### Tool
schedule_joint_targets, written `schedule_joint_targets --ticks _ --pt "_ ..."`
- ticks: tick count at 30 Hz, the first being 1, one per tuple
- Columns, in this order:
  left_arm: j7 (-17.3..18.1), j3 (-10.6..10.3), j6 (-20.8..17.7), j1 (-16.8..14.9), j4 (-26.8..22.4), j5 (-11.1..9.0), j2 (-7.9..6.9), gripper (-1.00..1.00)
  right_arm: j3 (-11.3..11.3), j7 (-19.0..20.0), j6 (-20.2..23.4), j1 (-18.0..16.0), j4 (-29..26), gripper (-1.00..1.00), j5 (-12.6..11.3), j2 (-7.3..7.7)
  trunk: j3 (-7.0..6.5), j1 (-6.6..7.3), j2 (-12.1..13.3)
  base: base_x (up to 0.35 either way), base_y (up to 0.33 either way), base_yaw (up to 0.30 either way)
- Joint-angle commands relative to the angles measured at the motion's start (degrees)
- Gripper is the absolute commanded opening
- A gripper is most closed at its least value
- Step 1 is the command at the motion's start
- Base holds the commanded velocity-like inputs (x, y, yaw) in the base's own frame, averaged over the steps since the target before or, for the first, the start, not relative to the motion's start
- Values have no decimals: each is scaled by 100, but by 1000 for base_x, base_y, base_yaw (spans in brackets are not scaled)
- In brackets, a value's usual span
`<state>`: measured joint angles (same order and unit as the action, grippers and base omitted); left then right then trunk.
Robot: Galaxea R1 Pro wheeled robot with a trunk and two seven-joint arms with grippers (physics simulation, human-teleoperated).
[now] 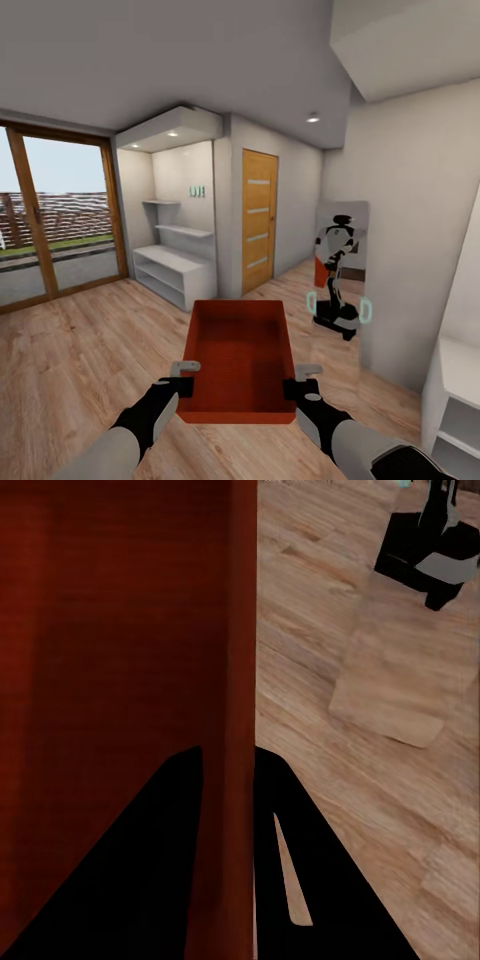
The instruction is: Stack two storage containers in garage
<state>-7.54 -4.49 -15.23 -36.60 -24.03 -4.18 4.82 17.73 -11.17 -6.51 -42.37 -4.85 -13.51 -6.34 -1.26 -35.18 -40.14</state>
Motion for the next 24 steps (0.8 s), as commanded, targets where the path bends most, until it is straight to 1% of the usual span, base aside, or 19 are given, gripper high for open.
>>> schedule_joint_targets --ticks 1,24 --pt "-72 379 -33 -5 -25 -39 -157 -100 -26 10 -17 1 2 -100 -64 10 1 -5 -2 323 0 2" --pt "-72 379 -33 -5 -24 -39 -157 -100 -24 9 -17 1 2 -100 -64 10 1 -5 -2 323 0 0"
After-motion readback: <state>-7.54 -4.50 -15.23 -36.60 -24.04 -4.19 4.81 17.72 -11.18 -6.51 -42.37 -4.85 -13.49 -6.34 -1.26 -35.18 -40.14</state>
